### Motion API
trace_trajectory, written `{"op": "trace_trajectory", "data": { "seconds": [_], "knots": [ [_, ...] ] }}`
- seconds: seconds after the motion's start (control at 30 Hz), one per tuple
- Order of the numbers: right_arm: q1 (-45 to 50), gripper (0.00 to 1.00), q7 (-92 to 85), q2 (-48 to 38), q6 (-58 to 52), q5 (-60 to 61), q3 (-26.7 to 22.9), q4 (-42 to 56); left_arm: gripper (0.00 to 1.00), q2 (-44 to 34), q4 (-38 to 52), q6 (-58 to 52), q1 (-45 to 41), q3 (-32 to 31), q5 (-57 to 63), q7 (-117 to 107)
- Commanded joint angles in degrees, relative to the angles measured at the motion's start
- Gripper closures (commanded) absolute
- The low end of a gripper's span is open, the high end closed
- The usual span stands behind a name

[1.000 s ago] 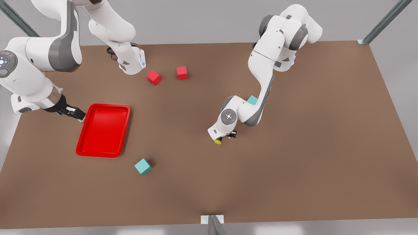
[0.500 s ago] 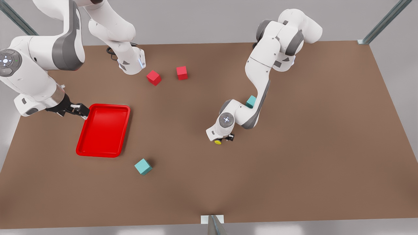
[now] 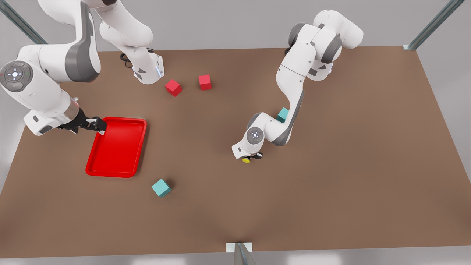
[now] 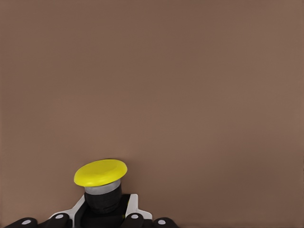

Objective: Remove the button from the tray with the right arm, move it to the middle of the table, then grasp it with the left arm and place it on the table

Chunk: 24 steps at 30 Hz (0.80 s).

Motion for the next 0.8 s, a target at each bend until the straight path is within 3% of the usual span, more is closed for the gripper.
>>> {"op": "trace_trajectory", "data": {
  "seconds": [0.0,0.23,0.27,0.33,0.43,0.5,0.57,0.63,0.77],
  "knots": [
    [0.96,0.0,-2.89,0.03,-0.9,-0.06,0.09,0.03,0.52,-0.07,-0.03,-0.26,0.0,0.0,0.0,1.89],
    [0.96,0.0,-2.89,0.65,-0.9,-0.06,0.09,0.29,0.52,-0.33,2.87,-6.94,-0.18,0.18,0.09,1.63],
    [1.05,0.0,-2.8,0.82,-0.9,-0.15,0.09,0.29,0.51,-0.51,3.22,-10.53,-0.26,0.53,1.14,1.37],
    [0.96,0.0,-2.89,0.83,-0.9,-0.15,0.09,0.29,0.51,-0.51,11.3,-28.64,-0.26,1.32,10.9,-4.42],
    [0.96,0.0,-2.89,0.74,-0.9,-0.15,0.09,0.29,0.51,-0.86,16.75,-38.05,-1.14,1.32,18.71,-35.16],
    [0.96,0.0,-2.89,0.83,-0.9,-0.15,0.09,0.29,0.51,-0.86,18.42,-38.31,-1.49,1.32,23.02,-63.09],
    [0.96,0.0,-2.89,0.82,-0.9,-0.15,0.09,0.29,0.51,-0.77,19.57,-40.34,-3.43,1.32,35.59,-93.36],
    [1.05,0.0,-2.89,0.83,-0.9,-0.06,0.09,0.29,0.51,-0.77,19.57,-44.29,-3.95,1.23,44.91,-108.22],
    [3.59,0.0,-2.71,1.26,-0.9,-0.67,-0.08,0.29,0.51,1.69,19.57,-39.55,-5.19,1.23,56.86,-136.34]
  ]
}}
